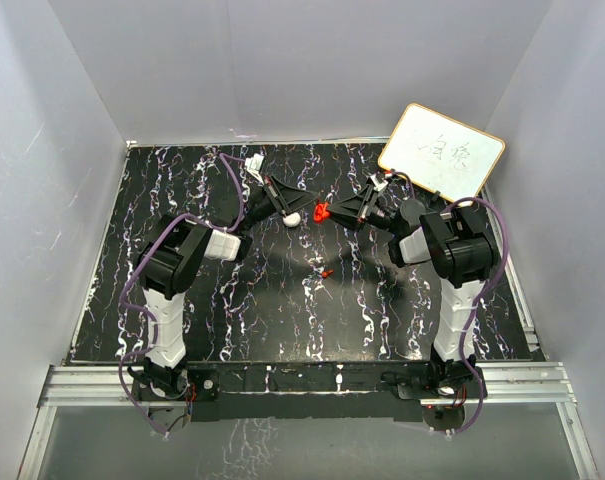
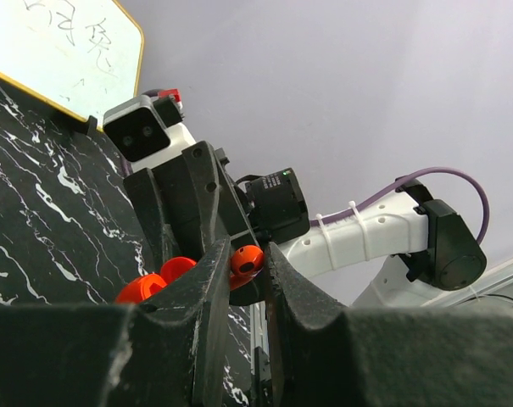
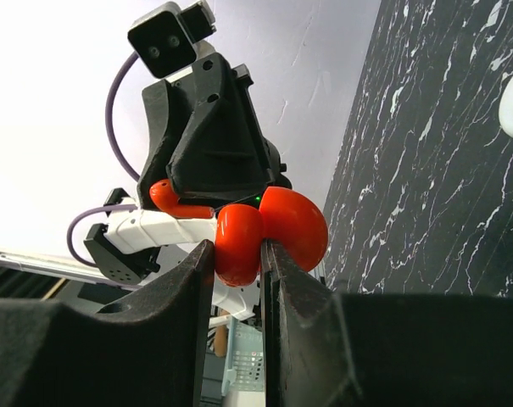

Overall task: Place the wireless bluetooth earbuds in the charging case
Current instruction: Place the earbud in the charging case.

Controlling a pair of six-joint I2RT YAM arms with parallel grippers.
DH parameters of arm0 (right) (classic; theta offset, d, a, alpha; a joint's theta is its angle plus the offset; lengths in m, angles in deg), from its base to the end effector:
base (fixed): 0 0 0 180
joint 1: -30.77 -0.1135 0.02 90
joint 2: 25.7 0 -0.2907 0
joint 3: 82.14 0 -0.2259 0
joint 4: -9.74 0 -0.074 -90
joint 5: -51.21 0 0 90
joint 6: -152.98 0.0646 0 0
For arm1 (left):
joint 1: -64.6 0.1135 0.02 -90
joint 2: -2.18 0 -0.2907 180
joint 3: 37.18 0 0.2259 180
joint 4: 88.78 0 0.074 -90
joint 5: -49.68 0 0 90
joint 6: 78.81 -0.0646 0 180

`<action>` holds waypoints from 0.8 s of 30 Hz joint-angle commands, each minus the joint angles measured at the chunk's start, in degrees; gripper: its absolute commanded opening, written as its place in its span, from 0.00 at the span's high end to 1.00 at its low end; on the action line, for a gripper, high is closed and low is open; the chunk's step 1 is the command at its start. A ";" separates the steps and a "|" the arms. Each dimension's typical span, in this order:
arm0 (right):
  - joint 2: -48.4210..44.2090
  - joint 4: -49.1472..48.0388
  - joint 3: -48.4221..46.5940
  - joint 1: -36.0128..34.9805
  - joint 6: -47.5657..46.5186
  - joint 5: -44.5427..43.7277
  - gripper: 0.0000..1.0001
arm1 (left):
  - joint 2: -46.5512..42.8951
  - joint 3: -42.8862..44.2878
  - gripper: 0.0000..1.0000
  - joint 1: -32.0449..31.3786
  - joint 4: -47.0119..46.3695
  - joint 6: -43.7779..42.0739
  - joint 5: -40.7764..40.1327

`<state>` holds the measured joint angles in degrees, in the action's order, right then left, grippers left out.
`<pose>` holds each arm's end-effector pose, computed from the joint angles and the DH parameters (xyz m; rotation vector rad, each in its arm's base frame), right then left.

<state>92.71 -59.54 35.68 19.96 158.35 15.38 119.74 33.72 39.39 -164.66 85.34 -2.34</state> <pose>0.3760 0.1251 0.2067 0.3058 1.8237 2.0422 0.3618 -0.2142 0.2679 0.1449 1.3941 -1.8408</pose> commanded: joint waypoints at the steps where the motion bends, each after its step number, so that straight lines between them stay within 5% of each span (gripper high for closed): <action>1: -3.66 -19.45 0.50 -0.50 -4.60 -0.28 1.00 | -2.76 -0.55 1.00 0.38 -11.02 -0.28 0.35; 24: -5.72 -19.43 0.64 -0.79 -5.02 -0.27 1.00 | -3.60 -2.85 1.00 0.35 -11.12 -1.33 0.31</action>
<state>89.87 -59.54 36.46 19.52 154.28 15.36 119.72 31.21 39.39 -164.73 85.02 -2.34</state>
